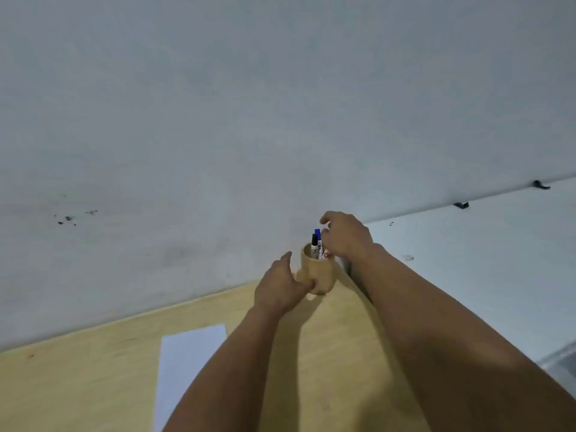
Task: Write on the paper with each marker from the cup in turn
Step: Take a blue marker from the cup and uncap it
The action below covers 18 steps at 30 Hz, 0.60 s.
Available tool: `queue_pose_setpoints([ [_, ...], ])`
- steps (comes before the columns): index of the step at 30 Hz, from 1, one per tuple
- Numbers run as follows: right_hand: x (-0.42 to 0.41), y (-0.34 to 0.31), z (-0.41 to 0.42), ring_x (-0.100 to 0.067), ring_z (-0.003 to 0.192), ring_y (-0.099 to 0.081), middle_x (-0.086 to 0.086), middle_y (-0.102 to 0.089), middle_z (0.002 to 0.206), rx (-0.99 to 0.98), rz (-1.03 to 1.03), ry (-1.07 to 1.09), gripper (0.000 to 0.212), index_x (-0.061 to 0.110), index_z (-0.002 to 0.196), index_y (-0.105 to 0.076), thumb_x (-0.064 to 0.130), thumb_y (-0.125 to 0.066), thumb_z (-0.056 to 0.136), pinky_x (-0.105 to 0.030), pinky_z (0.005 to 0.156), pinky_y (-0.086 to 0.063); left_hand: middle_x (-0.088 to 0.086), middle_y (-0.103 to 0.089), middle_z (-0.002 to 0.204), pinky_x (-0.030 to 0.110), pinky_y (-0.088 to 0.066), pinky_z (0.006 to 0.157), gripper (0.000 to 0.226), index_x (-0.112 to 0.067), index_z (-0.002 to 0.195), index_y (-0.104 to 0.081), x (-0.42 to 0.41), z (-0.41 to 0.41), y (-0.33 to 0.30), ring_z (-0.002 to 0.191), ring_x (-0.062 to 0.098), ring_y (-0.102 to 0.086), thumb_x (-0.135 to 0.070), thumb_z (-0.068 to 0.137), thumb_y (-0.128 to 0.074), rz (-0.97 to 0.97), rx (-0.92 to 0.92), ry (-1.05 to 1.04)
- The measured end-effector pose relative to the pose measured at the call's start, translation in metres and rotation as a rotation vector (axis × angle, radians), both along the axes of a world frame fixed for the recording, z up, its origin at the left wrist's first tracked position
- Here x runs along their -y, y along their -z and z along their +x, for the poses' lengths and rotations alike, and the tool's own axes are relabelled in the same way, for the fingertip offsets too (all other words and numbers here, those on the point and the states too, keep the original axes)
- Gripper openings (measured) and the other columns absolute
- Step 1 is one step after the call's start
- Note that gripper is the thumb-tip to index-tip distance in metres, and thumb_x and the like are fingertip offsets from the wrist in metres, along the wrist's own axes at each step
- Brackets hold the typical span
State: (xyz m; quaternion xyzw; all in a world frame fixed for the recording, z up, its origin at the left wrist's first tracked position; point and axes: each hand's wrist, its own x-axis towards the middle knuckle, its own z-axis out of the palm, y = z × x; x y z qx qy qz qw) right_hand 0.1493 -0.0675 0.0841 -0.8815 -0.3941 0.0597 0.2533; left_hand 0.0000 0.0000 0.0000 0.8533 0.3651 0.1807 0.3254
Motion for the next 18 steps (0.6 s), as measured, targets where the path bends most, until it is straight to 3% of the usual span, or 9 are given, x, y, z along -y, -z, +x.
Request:
queue_pose_setpoints([
  [4, -0.015, 0.015, 0.02, -0.026, 0.114, -0.07, 0.005, -0.077, 0.111, -0.091, -0.043, -0.07, 0.043, 0.031, 0.134, -0.067, 0.013, -0.057, 0.096, -0.051, 0.107, -0.052, 0.002, -0.048, 0.157, 0.043, -0.045, 0.112, 0.104, -0.021, 0.161, -0.029, -0.007, 0.032, 0.01, 0.141, 0.024, -0.049, -0.046, 0.077, -0.086, -0.203, 0.189, -0.034],
  [7, -0.023, 0.026, 0.033, -0.024, 0.097, -0.077, 0.013, -0.07, 0.087, -0.185, 0.029, -0.095, 0.034, 0.028, 0.124, -0.071, 0.013, -0.066, 0.095, -0.047, 0.098, -0.06, -0.017, -0.061, 0.128, 0.038, -0.053, 0.101, 0.087, -0.024, 0.151, -0.042, -0.004, 0.046, 0.02, 0.117, 0.014, -0.06, -0.04, 0.079, -0.086, -0.222, 0.297, -0.02],
  [10, -0.027, 0.035, 0.035, -0.024, 0.096, -0.076, 0.014, -0.069, 0.085, -0.169, 0.104, -0.071, 0.024, 0.033, 0.109, -0.069, 0.017, -0.075, 0.092, -0.048, 0.096, -0.061, -0.032, -0.062, 0.113, 0.041, -0.059, 0.093, 0.075, -0.038, 0.144, -0.046, -0.003, 0.049, 0.031, 0.108, 0.007, -0.065, -0.04, 0.079, -0.084, -0.208, 0.35, -0.031],
  [12, -0.029, 0.041, 0.035, -0.023, 0.098, -0.075, 0.012, -0.074, 0.094, -0.125, 0.124, -0.043, 0.026, 0.038, 0.103, -0.065, 0.018, -0.076, 0.09, -0.05, 0.098, -0.058, -0.039, -0.059, 0.111, 0.041, -0.06, 0.092, 0.076, -0.042, 0.144, -0.044, -0.004, 0.05, 0.036, 0.107, 0.003, -0.065, -0.039, 0.079, -0.083, -0.213, 0.375, -0.024],
  [14, -0.027, 0.042, 0.034, -0.022, 0.102, -0.073, 0.011, -0.078, 0.101, -0.097, 0.14, -0.015, 0.027, 0.039, 0.103, -0.063, 0.019, -0.076, 0.09, -0.05, 0.102, -0.054, -0.037, -0.057, 0.116, 0.04, -0.058, 0.095, 0.081, -0.039, 0.148, -0.042, -0.004, 0.05, 0.034, 0.107, 0.004, -0.063, -0.036, 0.08, -0.085, -0.216, 0.368, -0.009],
  [18, -0.019, 0.014, 0.033, -0.025, 0.102, -0.076, -0.002, -0.082, 0.106, -0.152, 0.328, 0.017, 0.023, 0.024, 0.11, -0.078, 0.015, -0.082, 0.089, -0.046, 0.1, -0.06, -0.006, -0.053, 0.152, 0.039, -0.052, 0.105, 0.097, -0.027, 0.159, -0.032, -0.007, 0.042, 0.016, 0.133, 0.02, -0.056, -0.034, 0.079, -0.087, -0.22, 0.28, 0.01],
])
